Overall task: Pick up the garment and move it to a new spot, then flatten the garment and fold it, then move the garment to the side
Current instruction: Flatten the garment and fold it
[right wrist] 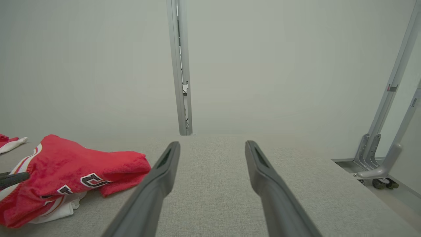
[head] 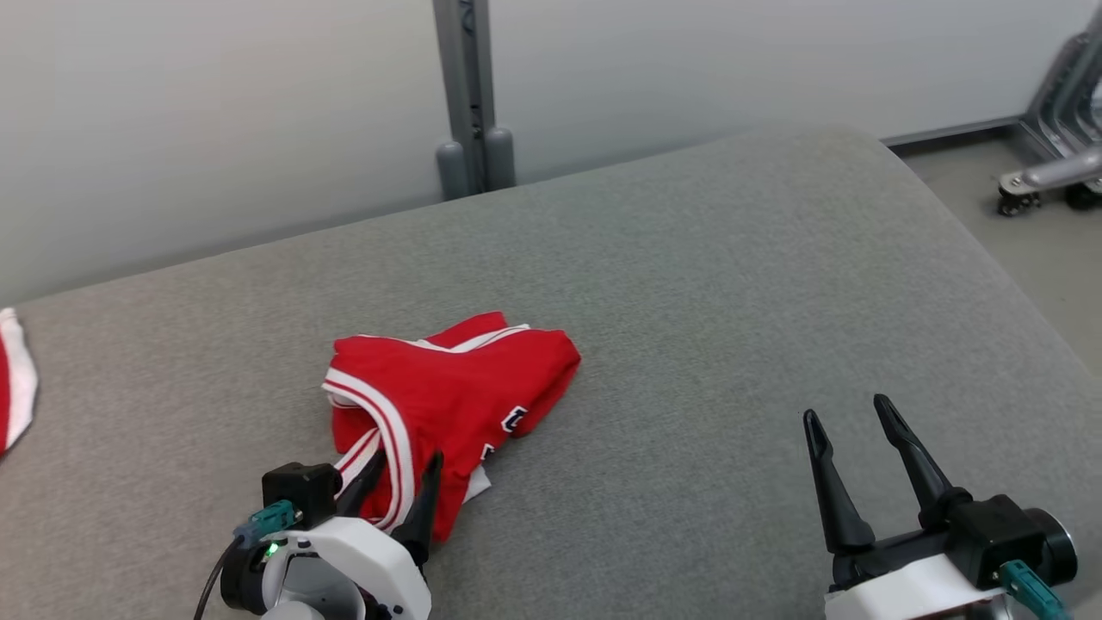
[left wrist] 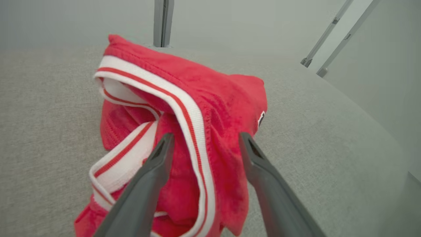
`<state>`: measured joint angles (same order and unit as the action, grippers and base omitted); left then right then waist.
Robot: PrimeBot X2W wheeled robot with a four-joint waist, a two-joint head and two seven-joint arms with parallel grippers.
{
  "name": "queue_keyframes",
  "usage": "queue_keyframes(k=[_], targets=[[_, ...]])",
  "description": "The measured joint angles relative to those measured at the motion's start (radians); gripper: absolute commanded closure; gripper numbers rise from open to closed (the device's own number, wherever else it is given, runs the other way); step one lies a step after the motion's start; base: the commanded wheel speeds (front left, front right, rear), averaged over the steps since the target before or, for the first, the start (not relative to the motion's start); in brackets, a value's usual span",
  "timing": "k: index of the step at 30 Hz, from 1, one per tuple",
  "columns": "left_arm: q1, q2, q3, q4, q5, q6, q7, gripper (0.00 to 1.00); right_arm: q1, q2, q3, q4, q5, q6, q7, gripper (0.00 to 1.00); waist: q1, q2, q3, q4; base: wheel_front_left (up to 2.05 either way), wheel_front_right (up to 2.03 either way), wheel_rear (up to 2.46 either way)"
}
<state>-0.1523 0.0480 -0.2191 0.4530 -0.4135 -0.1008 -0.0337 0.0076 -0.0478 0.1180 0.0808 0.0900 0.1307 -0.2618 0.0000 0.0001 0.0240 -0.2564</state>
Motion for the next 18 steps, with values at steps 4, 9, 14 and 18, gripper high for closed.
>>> queue_keyframes(k=[4,9,14,18], targets=[[-0.017,0.0,-0.02,0.05,-0.019,0.001,0.024,0.75,-0.014,0.0,-0.001,-0.007,0.007,0.0,0.0,0.0,0.0,0.0,0.018,-0.039,0.0,0.0,0.0],[-0.017,0.0,-0.036,0.031,-0.057,-0.014,0.005,1.0,-0.013,0.0,-0.013,-0.008,0.007,0.0,0.0,0.0,0.0,0.0,0.032,-0.061,0.0,0.0,0.0],[0.006,0.001,-0.025,-0.097,-0.12,-0.018,-0.007,1.0,-0.002,0.0,-0.032,-0.012,0.007,0.0,0.0,0.0,0.0,0.0,0.029,-0.05,0.0,0.0,0.0],[0.03,0.006,-0.012,-0.273,-0.171,-0.021,0.009,1.0,0.003,0.0,-0.035,-0.013,0.007,0.0,0.0,0.0,0.0,0.0,0.022,-0.022,0.0,0.0,0.0]])
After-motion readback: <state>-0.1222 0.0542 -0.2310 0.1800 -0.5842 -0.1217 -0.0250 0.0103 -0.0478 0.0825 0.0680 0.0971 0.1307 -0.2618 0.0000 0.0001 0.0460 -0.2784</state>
